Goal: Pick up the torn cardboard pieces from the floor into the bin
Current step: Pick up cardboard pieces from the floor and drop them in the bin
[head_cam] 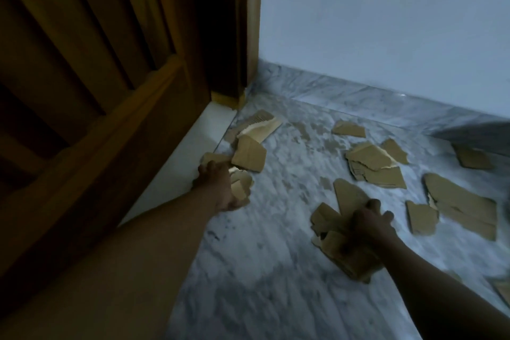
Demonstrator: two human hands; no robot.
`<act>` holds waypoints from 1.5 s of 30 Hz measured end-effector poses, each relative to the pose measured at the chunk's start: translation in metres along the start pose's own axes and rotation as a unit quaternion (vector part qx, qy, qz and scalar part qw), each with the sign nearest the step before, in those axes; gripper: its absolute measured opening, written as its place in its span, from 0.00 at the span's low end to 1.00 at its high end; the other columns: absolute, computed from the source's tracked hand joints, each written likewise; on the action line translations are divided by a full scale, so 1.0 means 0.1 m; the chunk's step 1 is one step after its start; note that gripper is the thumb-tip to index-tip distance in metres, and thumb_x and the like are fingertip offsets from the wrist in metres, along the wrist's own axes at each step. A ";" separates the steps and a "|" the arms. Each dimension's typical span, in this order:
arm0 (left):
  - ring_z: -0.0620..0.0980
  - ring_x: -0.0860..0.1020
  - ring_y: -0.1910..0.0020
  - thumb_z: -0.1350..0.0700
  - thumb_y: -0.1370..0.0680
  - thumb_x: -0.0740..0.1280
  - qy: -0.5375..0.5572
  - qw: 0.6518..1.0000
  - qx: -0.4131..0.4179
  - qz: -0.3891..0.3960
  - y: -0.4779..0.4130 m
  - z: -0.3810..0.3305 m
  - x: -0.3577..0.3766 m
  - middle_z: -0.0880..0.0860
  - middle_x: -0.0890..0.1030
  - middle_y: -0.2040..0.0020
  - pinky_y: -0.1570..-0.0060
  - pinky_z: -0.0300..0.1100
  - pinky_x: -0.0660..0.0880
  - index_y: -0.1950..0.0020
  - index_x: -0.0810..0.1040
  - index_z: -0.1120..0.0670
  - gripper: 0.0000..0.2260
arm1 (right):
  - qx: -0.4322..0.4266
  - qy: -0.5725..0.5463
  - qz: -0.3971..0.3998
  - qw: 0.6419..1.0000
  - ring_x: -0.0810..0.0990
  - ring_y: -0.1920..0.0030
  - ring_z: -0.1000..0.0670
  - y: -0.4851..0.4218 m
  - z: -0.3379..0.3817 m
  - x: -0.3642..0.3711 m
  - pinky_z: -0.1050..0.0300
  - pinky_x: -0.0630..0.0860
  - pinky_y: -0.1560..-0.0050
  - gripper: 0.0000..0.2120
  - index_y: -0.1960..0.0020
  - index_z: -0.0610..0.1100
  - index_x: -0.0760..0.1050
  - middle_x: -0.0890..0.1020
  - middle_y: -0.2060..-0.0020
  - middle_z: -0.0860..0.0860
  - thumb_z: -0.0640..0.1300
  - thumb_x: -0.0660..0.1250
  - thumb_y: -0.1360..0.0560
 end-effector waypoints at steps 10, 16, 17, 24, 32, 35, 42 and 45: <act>0.65 0.45 0.24 0.32 0.37 0.75 -0.091 0.994 0.049 0.045 -0.19 0.00 -0.15 0.56 0.45 0.22 0.30 0.64 0.54 0.23 0.55 0.45 0.49 | -0.047 0.210 0.029 0.976 0.56 0.29 0.35 -0.13 0.17 0.03 0.28 0.55 0.29 0.30 0.39 0.53 0.76 0.55 0.27 0.44 0.60 0.79 0.38; 0.61 0.59 0.32 0.29 0.40 0.74 -0.164 0.985 0.053 -0.015 -0.16 -0.10 -0.22 0.55 0.61 0.32 0.37 0.59 0.60 0.34 0.66 0.45 0.41 | -0.102 0.116 0.046 0.987 0.60 0.31 0.38 -0.18 0.17 -0.03 0.38 0.67 0.31 0.30 0.35 0.52 0.73 0.52 0.25 0.46 0.54 0.79 0.33; 0.61 0.60 0.32 0.30 0.39 0.74 -0.165 0.985 0.053 -0.027 -0.15 -0.10 -0.20 0.55 0.61 0.31 0.36 0.58 0.60 0.34 0.66 0.45 0.40 | -0.115 0.113 0.056 0.985 0.61 0.32 0.40 -0.17 0.21 -0.02 0.40 0.69 0.32 0.31 0.33 0.52 0.71 0.53 0.27 0.47 0.54 0.78 0.32; 0.61 0.58 0.30 0.32 0.36 0.74 -0.124 0.992 0.019 -0.025 -0.10 -0.03 -0.12 0.55 0.59 0.28 0.36 0.57 0.60 0.30 0.63 0.45 0.40 | -0.203 0.069 0.045 0.976 0.73 0.45 0.45 -0.28 0.70 0.13 0.45 0.76 0.41 0.07 0.47 0.48 0.65 0.68 0.37 0.45 0.47 0.63 0.20; 0.65 0.47 0.23 0.33 0.34 0.74 -0.099 0.994 0.013 0.044 -0.10 -0.05 -0.15 0.53 0.35 0.21 0.30 0.64 0.55 0.22 0.54 0.49 0.48 | -0.208 0.079 0.124 0.967 0.74 0.53 0.50 -0.60 1.38 -0.11 0.55 0.67 0.51 0.02 0.49 0.47 0.75 0.76 0.54 0.50 0.44 0.64 0.20; 0.66 0.47 0.24 0.34 0.36 0.76 -0.093 0.993 0.007 0.072 -0.17 -0.06 -0.17 0.53 0.36 0.20 0.31 0.66 0.56 0.22 0.56 0.48 0.49 | -0.248 0.026 0.129 0.960 0.77 0.56 0.52 -0.69 1.80 -0.35 0.61 0.69 0.60 0.02 0.54 0.46 0.78 0.79 0.58 0.52 0.44 0.70 0.24; 0.67 0.40 0.23 0.35 0.36 0.77 -0.073 0.991 0.004 0.115 -0.28 -0.03 -0.12 0.51 0.31 0.22 0.30 0.70 0.50 0.20 0.47 0.46 0.55 | -0.244 -0.037 0.111 0.963 0.77 0.38 0.43 -1.02 2.39 0.03 0.49 0.75 0.36 0.31 0.31 0.42 0.72 0.78 0.38 0.44 0.55 0.74 0.28; 0.66 0.38 0.23 0.36 0.36 0.77 -0.036 0.991 0.008 0.126 -0.33 0.02 -0.07 0.49 0.29 0.22 0.29 0.70 0.48 0.20 0.46 0.42 0.55 | -0.278 -0.008 0.137 0.951 0.76 0.36 0.44 -1.13 2.61 0.05 0.57 0.71 0.40 0.28 0.31 0.40 0.71 0.76 0.36 0.44 0.49 0.74 0.26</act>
Point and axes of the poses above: each hand's wrist, its own y-axis away from the middle knuckle, its own x-axis out of the palm, z = x × y, the point moved 4 cm from there along -y, towards the middle knuckle
